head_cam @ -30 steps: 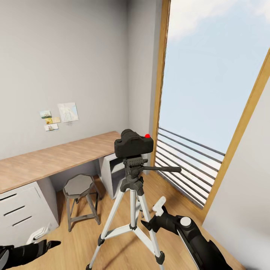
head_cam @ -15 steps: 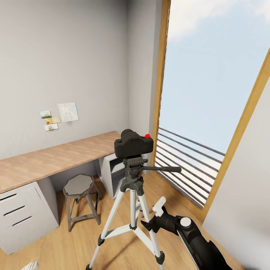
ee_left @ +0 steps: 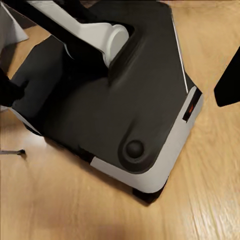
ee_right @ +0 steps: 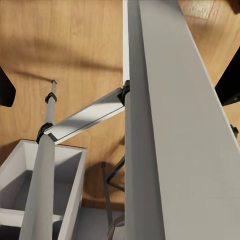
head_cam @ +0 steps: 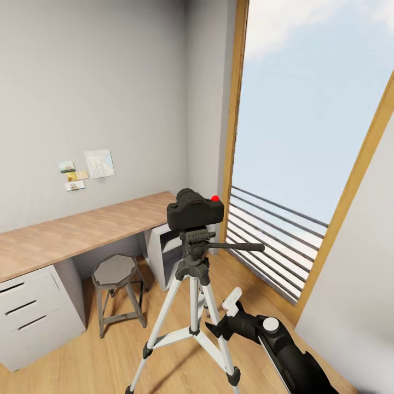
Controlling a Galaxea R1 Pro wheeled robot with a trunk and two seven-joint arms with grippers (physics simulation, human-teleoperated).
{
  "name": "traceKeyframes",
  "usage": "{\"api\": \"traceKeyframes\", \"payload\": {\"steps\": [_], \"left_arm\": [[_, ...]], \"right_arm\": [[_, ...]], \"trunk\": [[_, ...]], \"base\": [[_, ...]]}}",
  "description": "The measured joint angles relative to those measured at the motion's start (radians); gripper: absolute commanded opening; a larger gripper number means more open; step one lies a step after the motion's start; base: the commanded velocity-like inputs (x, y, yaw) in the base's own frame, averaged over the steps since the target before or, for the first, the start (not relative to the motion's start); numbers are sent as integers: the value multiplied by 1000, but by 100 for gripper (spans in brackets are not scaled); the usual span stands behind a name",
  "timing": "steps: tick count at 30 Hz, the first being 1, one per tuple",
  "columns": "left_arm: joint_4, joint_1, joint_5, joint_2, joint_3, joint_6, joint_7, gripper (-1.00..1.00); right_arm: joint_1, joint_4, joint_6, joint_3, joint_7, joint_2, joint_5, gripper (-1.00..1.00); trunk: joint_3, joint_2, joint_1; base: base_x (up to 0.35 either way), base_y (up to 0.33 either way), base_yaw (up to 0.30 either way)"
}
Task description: Attach the digital camera to the camera tripod in the bedroom.
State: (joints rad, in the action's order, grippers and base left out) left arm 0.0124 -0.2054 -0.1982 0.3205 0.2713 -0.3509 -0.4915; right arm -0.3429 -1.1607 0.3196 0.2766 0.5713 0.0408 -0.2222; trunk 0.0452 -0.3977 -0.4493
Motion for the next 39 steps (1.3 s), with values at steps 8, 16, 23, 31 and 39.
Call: {"api": "traceKeyframes", "payload": {"steps": [8, 16, 23, 31, 39], "left_arm": [[-16, 24, 1, -136, 2, 6, 236, 100], [-19, 27, 1, -236, 2, 7, 291, 100], [-19, 28, 3, -268, 1, 7, 305, 100], [-19, 28, 5, -266, 1, 7, 309, 100], [-19, 28, 4, -265, 1, 7, 310, 100]], "right_arm": [[0, 2, 4, -3, -1, -1, 0, 100], [1, 2, 5, -4, 0, 4, 1, 100], [2, 0, 6, -5, 1, 7, 3, 100], [4, 2, 8, -6, 1, 10, 8, 100], [7, 15, 12, -7, 1, 11, 8, 100]], "trunk": [[0, 0, 0], [0, 0, 0], [0, 0, 0], [0, 0, 0], [0, 0, 0]], "base": [[0, 0, 0], [0, 0, 0], [0, 0, 0], [0, 0, 0], [0, 0, 0]]}}
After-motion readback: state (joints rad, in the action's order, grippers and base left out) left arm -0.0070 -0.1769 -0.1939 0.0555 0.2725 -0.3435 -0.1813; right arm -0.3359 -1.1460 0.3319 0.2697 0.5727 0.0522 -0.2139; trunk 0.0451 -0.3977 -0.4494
